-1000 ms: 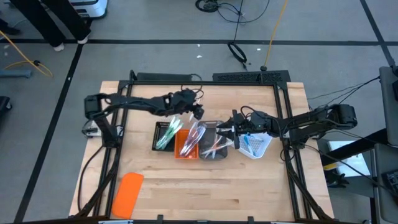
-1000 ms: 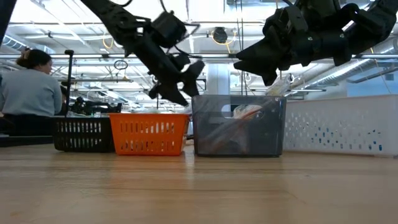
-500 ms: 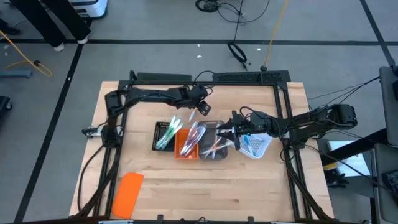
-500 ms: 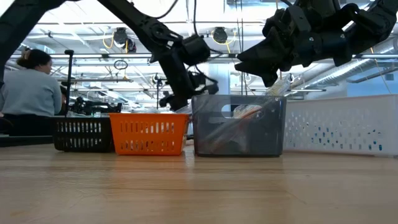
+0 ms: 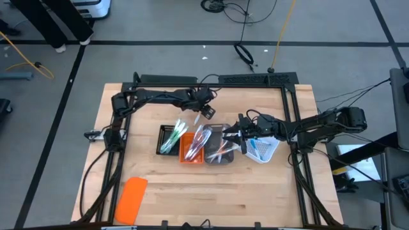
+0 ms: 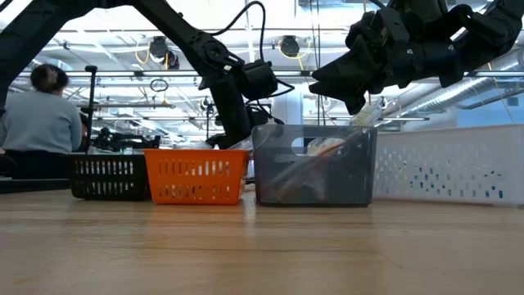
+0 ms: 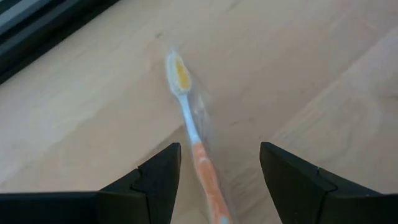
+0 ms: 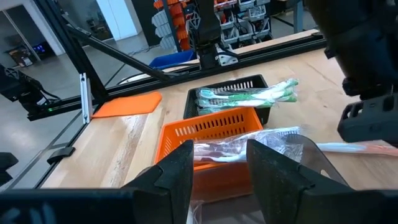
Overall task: Pick & Place Toothbrushes
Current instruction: Put the orange toothbrush into the black transparent bin
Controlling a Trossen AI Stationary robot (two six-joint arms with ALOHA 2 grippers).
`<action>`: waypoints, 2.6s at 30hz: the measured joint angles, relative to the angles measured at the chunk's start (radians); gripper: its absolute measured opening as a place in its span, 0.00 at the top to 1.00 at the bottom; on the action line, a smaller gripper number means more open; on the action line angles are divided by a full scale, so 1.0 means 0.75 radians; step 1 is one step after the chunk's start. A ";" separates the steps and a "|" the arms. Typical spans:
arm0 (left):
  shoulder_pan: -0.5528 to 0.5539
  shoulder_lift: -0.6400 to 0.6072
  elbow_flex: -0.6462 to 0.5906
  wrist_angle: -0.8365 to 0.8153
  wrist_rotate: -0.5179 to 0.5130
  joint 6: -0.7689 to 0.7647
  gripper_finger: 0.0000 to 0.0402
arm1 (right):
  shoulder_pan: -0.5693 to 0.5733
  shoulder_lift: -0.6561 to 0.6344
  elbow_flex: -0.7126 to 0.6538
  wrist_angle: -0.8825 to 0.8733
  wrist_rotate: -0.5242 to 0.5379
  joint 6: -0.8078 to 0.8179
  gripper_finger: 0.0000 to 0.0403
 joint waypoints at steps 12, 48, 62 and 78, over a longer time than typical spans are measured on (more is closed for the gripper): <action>-0.002 0.065 -0.001 0.000 -0.017 -0.006 0.53 | 0.006 0.001 0.000 -0.009 0.002 0.000 0.65; -0.058 -0.259 -0.002 -0.024 -0.035 0.190 1.00 | 0.006 0.001 0.000 -0.013 0.002 0.003 0.65; -0.324 -0.463 -0.002 0.092 -0.030 0.348 1.00 | -0.032 0.001 0.000 0.072 0.143 0.003 0.65; -0.511 -0.471 -0.001 0.140 -0.068 0.400 1.00 | -0.091 0.000 0.001 0.213 0.115 0.043 0.65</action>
